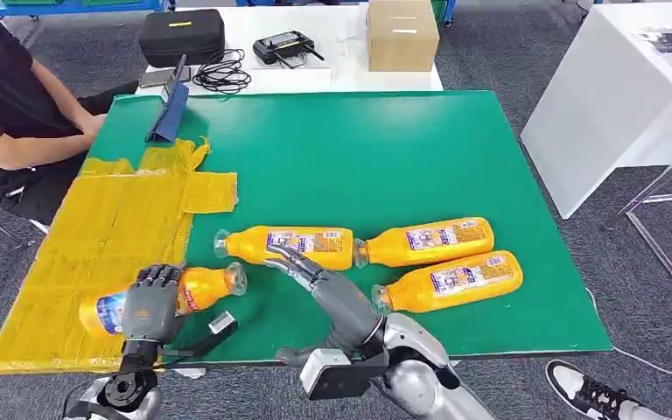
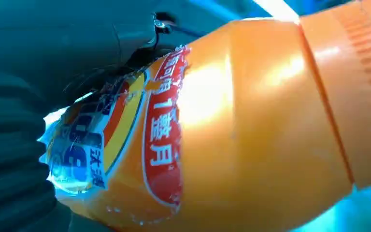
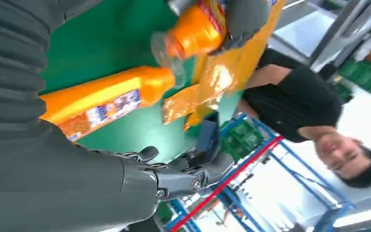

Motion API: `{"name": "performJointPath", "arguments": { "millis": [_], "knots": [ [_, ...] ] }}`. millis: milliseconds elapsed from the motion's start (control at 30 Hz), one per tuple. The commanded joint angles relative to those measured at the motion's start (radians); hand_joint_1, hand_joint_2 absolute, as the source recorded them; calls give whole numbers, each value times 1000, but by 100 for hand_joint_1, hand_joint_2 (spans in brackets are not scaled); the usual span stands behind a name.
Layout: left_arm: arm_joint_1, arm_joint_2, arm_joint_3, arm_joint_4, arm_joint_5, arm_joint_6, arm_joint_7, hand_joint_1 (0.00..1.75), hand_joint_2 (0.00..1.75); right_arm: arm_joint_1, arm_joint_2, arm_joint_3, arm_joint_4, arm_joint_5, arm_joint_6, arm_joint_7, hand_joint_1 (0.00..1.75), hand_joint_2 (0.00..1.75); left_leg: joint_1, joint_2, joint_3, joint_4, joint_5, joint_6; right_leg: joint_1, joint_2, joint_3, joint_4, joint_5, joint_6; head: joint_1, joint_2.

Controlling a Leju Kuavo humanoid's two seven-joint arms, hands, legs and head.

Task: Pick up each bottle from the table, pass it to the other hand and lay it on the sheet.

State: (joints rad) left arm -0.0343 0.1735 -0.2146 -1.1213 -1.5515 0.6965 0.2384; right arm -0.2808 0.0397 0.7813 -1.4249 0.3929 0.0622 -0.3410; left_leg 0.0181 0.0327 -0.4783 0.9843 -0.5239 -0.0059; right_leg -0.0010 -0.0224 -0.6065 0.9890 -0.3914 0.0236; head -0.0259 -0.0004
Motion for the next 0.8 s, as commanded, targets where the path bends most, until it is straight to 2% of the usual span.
{"name": "performJointPath", "arguments": {
  "millis": [33,67,133,167,267,400,533,667,800],
  "knots": [
    [-97,19,-101,287,-19,-103,-144,66,175,-123,0,-55,202,-26,8,24,0,175,0,-2,7,-5,0,1,0,2,6,-4,0,0,0,0],
    [-101,4,-65,316,-15,-101,-194,2,175,-136,4,-66,226,-27,10,27,0,175,-1,-2,4,-3,1,1,-1,1,4,-2,0,0,-1,0],
    [-118,-19,18,347,-4,-87,-314,0,175,-176,4,-79,310,-29,34,37,0,175,-1,-3,5,-4,1,1,-1,0,5,-3,1,0,0,0],
    [-128,-21,42,351,6,-88,-352,0,175,-191,11,-88,360,-26,36,38,0,175,-1,-5,4,-2,1,1,-1,-5,6,-2,1,0,0,0],
    [-142,-31,117,309,72,-94,-462,0,175,-234,32,-108,501,46,-9,32,0,175,-1,-5,5,-4,3,2,-1,-4,8,-4,3,0,-1,0],
    [-153,-20,154,265,105,-142,-512,0,175,-286,69,-140,593,75,-27,36,0,175,-1,-5,8,-1,4,3,-1,-5,11,-1,1,0,0,0],
    [-158,-19,156,268,106,-144,-514,0,175,-294,71,-142,596,76,-26,36,0,175,-1,-6,8,-2,6,2,-1,-5,11,-2,4,-3,0,0],
    [-240,37,170,373,183,-207,-596,0,175,-377,124,-160,689,109,-45,37,0,175,0,-6,7,-1,6,2,0,-4,9,-2,4,-3,0,0],
    [-254,75,199,377,225,-219,-638,0,175,-429,149,-144,763,172,-62,70,0,175,1,-3,7,-1,6,0,0,-1,8,0,5,-3,0,0]
  ]
}}
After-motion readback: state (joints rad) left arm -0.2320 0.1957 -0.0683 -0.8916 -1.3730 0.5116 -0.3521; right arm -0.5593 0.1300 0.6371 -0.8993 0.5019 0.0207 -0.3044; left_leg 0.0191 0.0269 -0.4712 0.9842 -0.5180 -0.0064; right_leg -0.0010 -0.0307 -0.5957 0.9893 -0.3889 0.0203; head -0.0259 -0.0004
